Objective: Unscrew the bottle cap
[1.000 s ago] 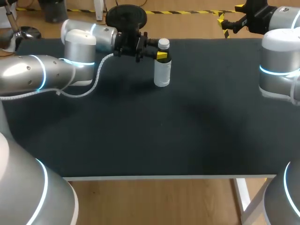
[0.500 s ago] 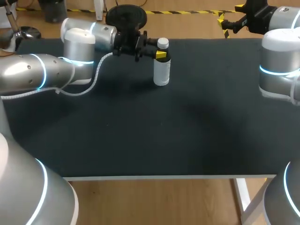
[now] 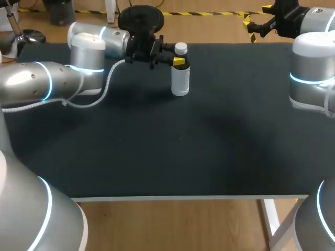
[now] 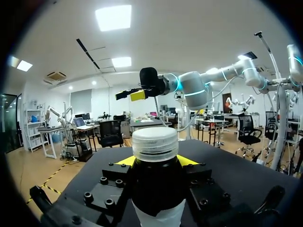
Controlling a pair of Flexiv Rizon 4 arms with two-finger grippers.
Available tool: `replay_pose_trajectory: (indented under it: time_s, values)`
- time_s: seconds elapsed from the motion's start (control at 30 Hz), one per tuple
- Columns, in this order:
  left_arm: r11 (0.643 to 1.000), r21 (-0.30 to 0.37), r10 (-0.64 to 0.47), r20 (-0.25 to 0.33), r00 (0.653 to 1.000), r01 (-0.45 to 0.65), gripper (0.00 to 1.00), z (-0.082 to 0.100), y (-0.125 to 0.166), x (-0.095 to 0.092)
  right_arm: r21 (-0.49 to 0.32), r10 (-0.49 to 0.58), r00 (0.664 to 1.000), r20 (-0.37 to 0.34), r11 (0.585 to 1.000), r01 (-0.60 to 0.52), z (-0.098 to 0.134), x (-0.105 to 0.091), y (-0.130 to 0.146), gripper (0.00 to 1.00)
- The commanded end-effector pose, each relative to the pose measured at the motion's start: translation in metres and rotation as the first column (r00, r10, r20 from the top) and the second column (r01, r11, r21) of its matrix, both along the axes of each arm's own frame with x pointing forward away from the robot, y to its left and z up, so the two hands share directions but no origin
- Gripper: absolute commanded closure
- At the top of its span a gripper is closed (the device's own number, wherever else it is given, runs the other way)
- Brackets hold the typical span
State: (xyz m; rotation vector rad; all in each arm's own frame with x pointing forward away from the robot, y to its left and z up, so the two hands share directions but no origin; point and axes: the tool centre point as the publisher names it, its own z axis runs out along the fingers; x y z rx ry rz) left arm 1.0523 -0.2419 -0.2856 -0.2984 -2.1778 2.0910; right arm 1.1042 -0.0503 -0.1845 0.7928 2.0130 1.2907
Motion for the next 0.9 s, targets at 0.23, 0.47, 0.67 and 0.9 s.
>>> replay_pose_trajectory:
  time_s: [0.23, 0.47, 0.67, 0.9]
  values:
    - [1.0, -0.004, -0.013, -0.002, 1.0, 0.013, 1.0, -0.003, -0.002, 0.006, 0.0, 0.0, 1.0, 0.0, 1.0, 0.0, 0.0, 0.0, 0.0, 0.0]
    - [1.0, -0.004, -0.013, -0.002, 1.0, 0.013, 1.0, -0.003, -0.002, 0.006, 0.0, 0.0, 1.0, 0.0, 1.0, 0.0, 0.0, 0.0, 0.0, 0.0]
    - [1.0, -0.004, -0.013, -0.002, 1.0, 0.013, 1.0, -0.003, -0.002, 0.006, 0.0, 0.0, 1.0, 0.0, 1.0, 0.0, 0.0, 0.0, 0.0, 0.0]
    - [1.0, -0.004, -0.013, -0.002, 1.0, 0.013, 1.0, -0.003, -0.002, 0.006, 0.009, 0.113, 0.994, 0.008, 0.993, -0.113, -0.002, -0.005, 0.011, 0.0]
